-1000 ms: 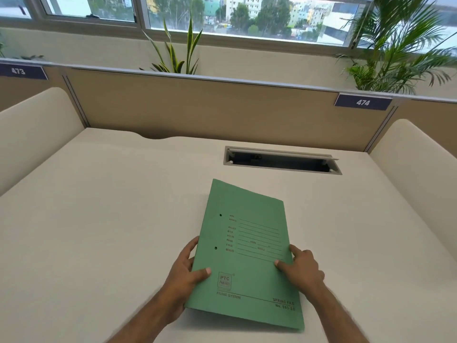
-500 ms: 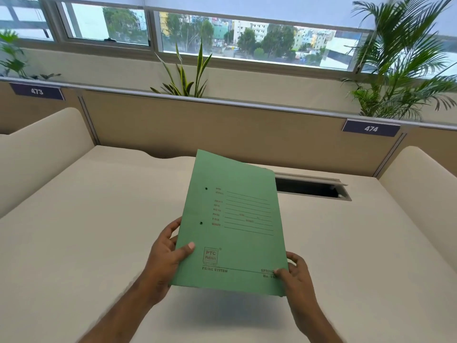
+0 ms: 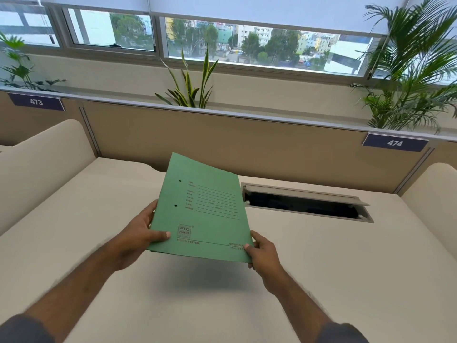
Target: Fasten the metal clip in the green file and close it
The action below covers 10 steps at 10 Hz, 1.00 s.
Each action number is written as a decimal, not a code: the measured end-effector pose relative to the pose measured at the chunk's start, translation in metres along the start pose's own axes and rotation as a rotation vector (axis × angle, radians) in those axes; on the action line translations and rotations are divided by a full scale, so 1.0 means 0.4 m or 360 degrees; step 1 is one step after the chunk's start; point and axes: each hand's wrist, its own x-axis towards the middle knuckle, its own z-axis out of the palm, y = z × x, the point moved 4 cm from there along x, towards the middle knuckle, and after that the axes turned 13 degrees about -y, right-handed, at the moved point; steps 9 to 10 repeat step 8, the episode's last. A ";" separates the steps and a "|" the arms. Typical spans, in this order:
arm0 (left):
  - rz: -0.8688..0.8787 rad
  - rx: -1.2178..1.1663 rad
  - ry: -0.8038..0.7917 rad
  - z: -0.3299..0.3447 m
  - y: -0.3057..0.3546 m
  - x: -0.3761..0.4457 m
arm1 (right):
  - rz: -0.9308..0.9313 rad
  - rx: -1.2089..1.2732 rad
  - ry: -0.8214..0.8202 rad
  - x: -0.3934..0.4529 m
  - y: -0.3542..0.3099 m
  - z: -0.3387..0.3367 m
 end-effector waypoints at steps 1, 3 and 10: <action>-0.0098 0.0139 0.0152 -0.059 -0.011 0.053 | 0.0060 -0.0099 -0.0042 0.061 -0.007 0.022; -0.0364 0.0347 0.0344 -0.146 -0.088 0.159 | 0.0233 -0.0389 -0.0085 0.169 0.029 0.065; -0.0628 0.1404 0.0517 -0.142 -0.171 0.193 | 0.0306 -0.1095 0.0262 0.159 0.042 0.050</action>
